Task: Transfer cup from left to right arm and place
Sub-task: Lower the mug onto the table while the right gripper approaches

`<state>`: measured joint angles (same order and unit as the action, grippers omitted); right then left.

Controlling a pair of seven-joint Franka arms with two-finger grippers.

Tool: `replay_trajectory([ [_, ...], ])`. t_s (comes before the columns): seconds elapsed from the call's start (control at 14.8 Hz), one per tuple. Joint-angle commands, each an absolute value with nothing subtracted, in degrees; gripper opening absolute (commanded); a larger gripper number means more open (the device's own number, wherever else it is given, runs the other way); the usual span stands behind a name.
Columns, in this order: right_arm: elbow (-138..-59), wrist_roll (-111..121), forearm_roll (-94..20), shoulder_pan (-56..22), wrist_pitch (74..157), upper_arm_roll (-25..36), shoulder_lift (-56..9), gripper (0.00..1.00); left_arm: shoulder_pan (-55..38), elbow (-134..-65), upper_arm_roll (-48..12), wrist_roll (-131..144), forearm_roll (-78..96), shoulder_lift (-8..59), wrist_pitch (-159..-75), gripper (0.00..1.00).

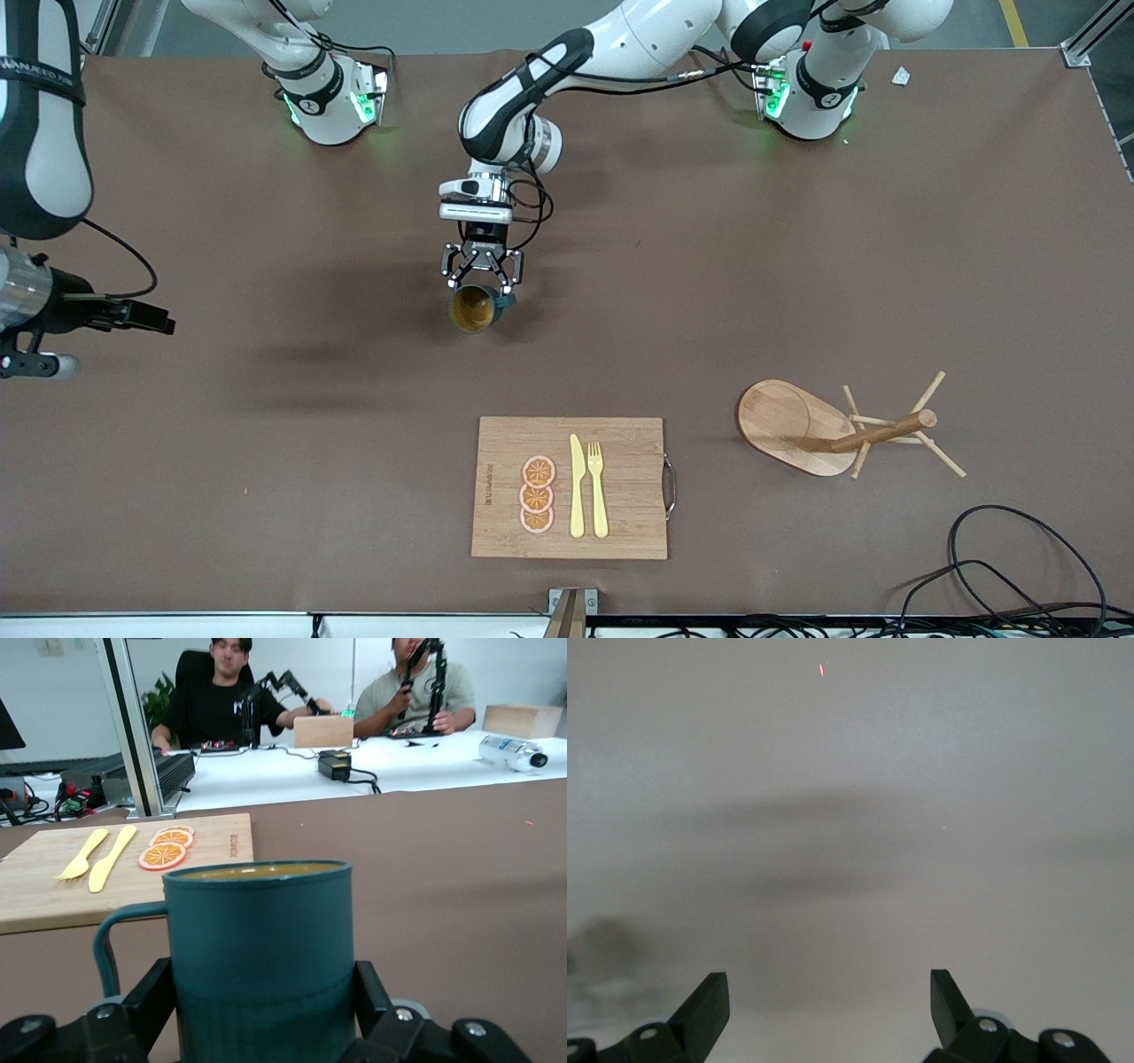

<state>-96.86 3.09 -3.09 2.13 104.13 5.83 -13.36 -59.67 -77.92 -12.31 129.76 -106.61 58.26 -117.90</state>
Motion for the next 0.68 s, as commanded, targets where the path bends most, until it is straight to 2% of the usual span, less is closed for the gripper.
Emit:
replay_trajectory([
  [0.0,-100.5,-2.9,-3.6,0.3,107.1,5.5,-12.2,1.0,-62.3,-76.2,-11.5,133.8,-109.1,61.0,-113.5,0.46],
  [0.14,-101.4,-7.3,-3.6,-1.2,107.8,5.5,-12.2,1.0,-63.5,-76.3,-11.7,136.1,-108.3,61.5,-112.3,0.48],
  [0.2,-101.8,-9.6,-3.5,-2.0,108.1,5.5,-12.3,1.0,-63.5,-76.2,-12.0,136.8,-107.3,61.3,-112.3,0.53],
  [0.27,-102.0,-11.9,-3.5,-2.5,108.4,5.5,-12.3,1.0,-63.6,-76.2,-12.2,137.0,-105.1,61.1,-112.3,0.63],
  [0.34,-102.0,-14.9,-3.5,-3.1,108.4,5.5,-12.4,1.0,-64.1,-76.2,-12.4,136.8,-103.0,61.1,-112.3,1.0],
  [0.61,-99.7,-16.4,-3.5,-2.9,107.9,5.4,-14.3,1.0,-64.7,-75.9,-14.5,136.3,-92.7,60.4,-112.3,1.0],
])
